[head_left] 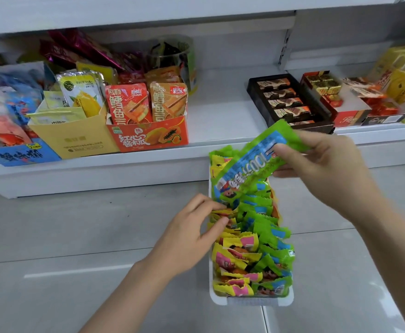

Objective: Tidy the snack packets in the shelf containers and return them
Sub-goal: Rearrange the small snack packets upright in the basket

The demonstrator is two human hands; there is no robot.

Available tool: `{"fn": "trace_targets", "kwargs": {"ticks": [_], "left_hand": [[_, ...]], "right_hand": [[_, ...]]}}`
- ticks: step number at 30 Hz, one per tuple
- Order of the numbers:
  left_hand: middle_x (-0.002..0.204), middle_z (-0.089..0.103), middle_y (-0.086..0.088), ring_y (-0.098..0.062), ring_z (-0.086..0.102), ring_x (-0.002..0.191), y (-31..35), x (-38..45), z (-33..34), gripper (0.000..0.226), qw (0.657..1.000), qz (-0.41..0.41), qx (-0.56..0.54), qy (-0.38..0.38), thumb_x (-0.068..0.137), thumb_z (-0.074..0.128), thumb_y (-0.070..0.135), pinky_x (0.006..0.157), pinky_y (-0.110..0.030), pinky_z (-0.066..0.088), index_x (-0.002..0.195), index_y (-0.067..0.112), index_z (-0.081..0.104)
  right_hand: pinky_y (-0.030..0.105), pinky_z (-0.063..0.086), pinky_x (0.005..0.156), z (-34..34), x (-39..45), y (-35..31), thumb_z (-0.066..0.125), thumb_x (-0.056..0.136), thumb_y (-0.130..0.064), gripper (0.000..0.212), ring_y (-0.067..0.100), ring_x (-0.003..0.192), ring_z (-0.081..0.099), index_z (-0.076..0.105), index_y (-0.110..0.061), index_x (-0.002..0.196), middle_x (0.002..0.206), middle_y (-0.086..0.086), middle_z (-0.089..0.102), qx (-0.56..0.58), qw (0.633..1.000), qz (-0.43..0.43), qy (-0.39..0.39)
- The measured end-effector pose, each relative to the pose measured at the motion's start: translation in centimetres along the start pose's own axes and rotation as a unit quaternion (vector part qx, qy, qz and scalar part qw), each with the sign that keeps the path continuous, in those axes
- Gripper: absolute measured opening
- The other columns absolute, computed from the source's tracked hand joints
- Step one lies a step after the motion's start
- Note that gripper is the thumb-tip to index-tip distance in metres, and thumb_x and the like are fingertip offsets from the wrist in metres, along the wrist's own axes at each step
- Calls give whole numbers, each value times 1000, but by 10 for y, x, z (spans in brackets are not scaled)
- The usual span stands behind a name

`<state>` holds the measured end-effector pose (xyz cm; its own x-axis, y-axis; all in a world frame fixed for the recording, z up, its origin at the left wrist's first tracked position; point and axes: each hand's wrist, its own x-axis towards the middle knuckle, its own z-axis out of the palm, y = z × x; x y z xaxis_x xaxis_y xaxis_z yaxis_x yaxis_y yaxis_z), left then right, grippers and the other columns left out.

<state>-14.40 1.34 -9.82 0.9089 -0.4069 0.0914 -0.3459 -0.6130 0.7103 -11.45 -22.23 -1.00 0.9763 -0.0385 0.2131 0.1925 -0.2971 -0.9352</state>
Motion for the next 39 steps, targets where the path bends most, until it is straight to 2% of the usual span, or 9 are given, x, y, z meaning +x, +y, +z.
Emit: {"fn": "trace_targets", "kwargs": {"ticks": [3,7,11,16,25,32,34,37,39], "left_hand": [[112,48,22,7,52,109,-3,-3,0,28,1000,-1,-4,-5,99,54,42,87,-4,37,121,28,63],[112,49,21,5,54,108,-3,-2,0,33,1000,3,-8,-6,97,52,46,87,-6,39,122,28,63],[112,49,20,3,55,108,-3,-3,1,34,1000,-2,-15,-3,96,53,46,87,-10,42,122,28,63],[112,49,20,3,55,107,-5,-3,2,31,1000,0,-12,0,97,55,43,86,-6,40,122,27,63],[131,36,16,1,37,129,-8,-1,6,30,1000,8,6,28,95,56,45,100,-5,27,119,29,66],[154,25,19,-2,25,145,-10,1,7,37,1000,15,-19,11,94,47,55,113,-25,28,119,33,63],[152,30,22,2,33,140,-10,1,7,32,1000,9,-25,3,96,51,49,109,-25,35,120,33,63],[148,34,25,7,38,134,-11,2,5,31,1000,12,-21,-2,96,53,46,105,-15,34,122,32,63],[146,35,27,9,39,132,-10,3,3,36,1000,15,-17,-3,95,50,49,102,-8,31,122,31,63]], "right_hand": [[37,61,76,12,-2,9,69,91,-26,20,7,68,74,75,-33,109,83,-9,77,-104,994,14,-32],[10,39,67,40,-2,18,71,90,-33,30,-1,62,63,73,-24,119,58,-10,66,-297,950,-57,-75],[33,44,94,64,4,28,68,92,-36,35,27,111,60,69,-25,125,112,8,73,-381,911,-45,-150],[30,47,81,61,10,26,78,82,-39,25,24,93,67,78,-29,105,95,1,77,-369,925,-35,-88],[37,44,97,70,12,28,66,92,-43,22,23,112,60,77,-31,106,110,-4,73,-447,866,-5,-224],[35,39,97,73,11,29,59,95,-47,24,21,113,58,73,-38,112,112,-6,71,-495,838,-38,-227],[33,40,93,72,12,28,59,94,-49,24,18,107,60,75,-37,107,104,-6,72,-485,844,-35,-225],[19,42,68,53,17,22,66,91,-46,21,-4,68,61,81,-30,93,76,-11,72,-350,921,18,-172],[25,46,73,45,23,20,73,87,-41,15,0,75,63,81,-29,90,87,-9,74,-319,940,6,-122]]}}
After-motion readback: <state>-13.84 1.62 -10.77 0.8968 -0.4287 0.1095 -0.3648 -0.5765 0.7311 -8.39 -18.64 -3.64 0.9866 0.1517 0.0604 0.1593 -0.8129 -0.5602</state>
